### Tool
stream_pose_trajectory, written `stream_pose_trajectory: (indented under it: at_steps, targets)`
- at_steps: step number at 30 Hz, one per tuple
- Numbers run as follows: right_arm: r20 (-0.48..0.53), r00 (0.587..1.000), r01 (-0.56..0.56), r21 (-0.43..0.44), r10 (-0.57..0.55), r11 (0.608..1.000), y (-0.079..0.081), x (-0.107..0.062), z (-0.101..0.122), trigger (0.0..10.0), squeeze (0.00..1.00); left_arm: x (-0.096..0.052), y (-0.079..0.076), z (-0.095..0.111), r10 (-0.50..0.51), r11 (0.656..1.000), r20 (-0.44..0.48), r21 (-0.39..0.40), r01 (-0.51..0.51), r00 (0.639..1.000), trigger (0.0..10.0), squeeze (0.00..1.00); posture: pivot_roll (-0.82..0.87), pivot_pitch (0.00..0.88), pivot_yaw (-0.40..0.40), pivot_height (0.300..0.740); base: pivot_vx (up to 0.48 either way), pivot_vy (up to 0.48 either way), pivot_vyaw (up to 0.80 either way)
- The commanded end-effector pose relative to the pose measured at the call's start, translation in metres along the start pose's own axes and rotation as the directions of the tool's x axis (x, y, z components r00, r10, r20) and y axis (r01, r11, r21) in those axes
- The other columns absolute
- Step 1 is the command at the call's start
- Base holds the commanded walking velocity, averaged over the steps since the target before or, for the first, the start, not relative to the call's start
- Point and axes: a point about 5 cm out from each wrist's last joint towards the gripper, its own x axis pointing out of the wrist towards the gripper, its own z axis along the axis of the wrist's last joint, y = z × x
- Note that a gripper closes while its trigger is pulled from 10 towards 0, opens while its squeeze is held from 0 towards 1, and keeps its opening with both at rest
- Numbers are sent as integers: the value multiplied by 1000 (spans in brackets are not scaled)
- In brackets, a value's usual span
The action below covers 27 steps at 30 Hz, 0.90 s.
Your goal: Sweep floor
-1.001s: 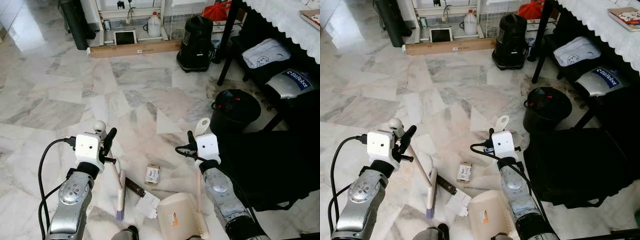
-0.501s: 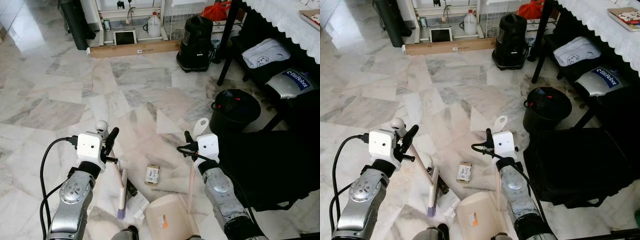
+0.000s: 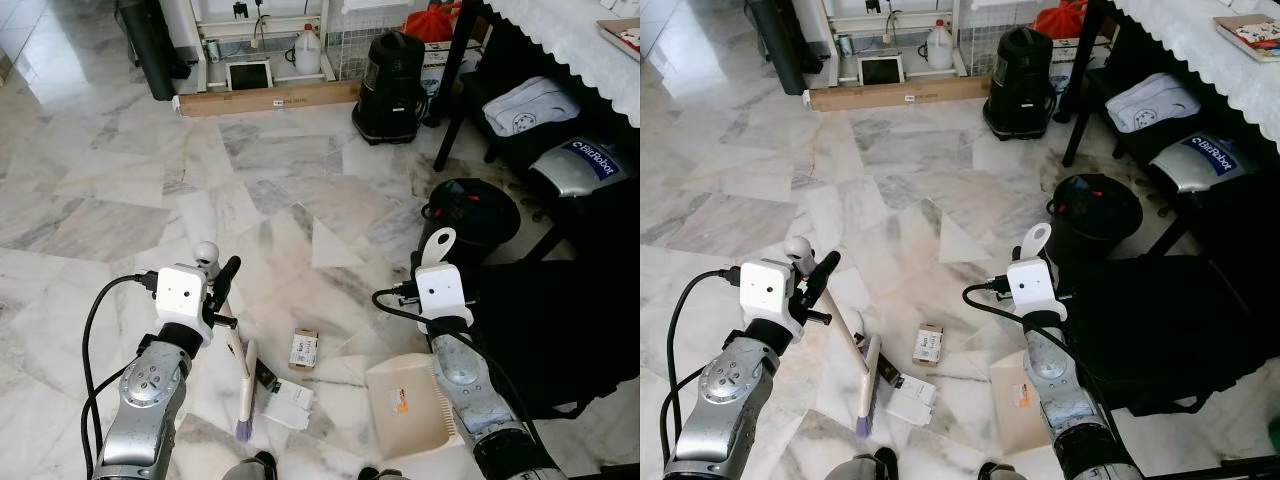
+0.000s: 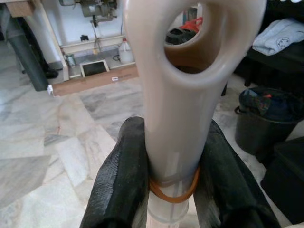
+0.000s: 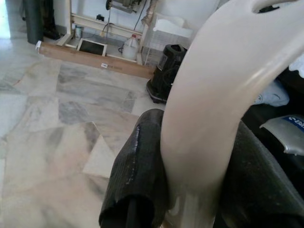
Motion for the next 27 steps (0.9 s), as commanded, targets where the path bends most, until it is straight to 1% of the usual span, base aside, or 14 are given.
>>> stream_pose_trajectory:
  at_steps: [1,6,8,12,18,20,22,25,27]
  targets:
    - [7,1000,4,7,-4,1000,4,-1,0,10000,0,1,-4,1,-41,999,-11,-19,40,999,10000,0,145,186,-7,740,0,0,0]
    - [-11,1000,1,15,-1,1000,7,-3,-5,10000,0,0,-7,-3,-79,996,-39,-40,77,996,10000,0,148,189,-5,740,0,0,0]
    - [-29,1000,7,25,-6,1000,9,-5,-9,10000,0,0,-7,-4,-79,996,-45,-53,77,996,10000,0,146,191,-2,740,0,0,0]
    - [-54,998,34,3,-34,999,9,-6,-15,10000,0,0,-7,-5,-84,996,-49,-47,82,995,10000,0,149,194,0,740,0,0,0]
    - [-55,998,30,11,-29,999,14,-5,-15,10000,0,0,-5,-3,-88,995,-47,-46,86,995,10000,0,155,195,4,740,0,0,0]
    - [-52,998,32,14,-31,999,14,-5,-15,10000,0,-1,-6,-3,-103,994,-53,-53,100,993,10000,0,155,196,6,740,0,0,0]
    - [-52,998,36,19,-35,999,16,-3,-14,10000,0,-2,-7,-3,-138,989,-67,-67,134,988,10000,0,157,197,8,740,0,0,0]
    - [-60,998,36,20,-34,999,18,-3,-15,10000,0,-2,-6,-2,-143,989,-71,-57,139,987,10000,0,160,196,9,740,0,0,0]
    - [-74,997,31,25,-29,999,20,-5,-18,10000,0,-2,-1,-2,-113,993,-68,-38,111,991,10000,0,160,198,9,740,0,0,0]
